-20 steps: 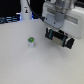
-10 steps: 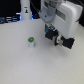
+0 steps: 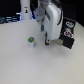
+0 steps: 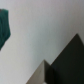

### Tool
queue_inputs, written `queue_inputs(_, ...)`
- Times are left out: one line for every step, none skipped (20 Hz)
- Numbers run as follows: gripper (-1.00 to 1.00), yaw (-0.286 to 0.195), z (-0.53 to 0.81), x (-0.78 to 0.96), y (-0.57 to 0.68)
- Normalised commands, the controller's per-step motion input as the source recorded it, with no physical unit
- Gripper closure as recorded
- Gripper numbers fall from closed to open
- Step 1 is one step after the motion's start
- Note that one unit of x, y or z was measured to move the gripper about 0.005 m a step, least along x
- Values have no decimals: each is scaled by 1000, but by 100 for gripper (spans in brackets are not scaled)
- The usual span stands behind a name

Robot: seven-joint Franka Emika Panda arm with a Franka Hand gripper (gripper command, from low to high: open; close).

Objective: Open the kcup holder, insert the kcup into the holder, and close the kcup holder

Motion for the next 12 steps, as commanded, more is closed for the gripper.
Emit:
queue_inputs(-100, -239, -238, -210, -512)
queue_inputs(-100, -239, -264, -224, -498)
queue_inputs(-100, -230, -311, -225, -505)
queue_inputs(-100, -227, -271, -152, -550)
queue_inputs(-100, -221, -236, -114, -572)
queue_inputs(-100, -224, -278, -116, -561)
queue_inputs(-100, -224, -305, -141, -537)
queue_inputs(-100, -215, -385, -192, -498)
queue_inputs(-100, -199, -406, -225, -440)
queue_inputs(-100, -189, -423, -238, -426)
queue_inputs(-100, -183, -425, -228, -412)
queue_inputs(-100, -183, -426, -209, -408)
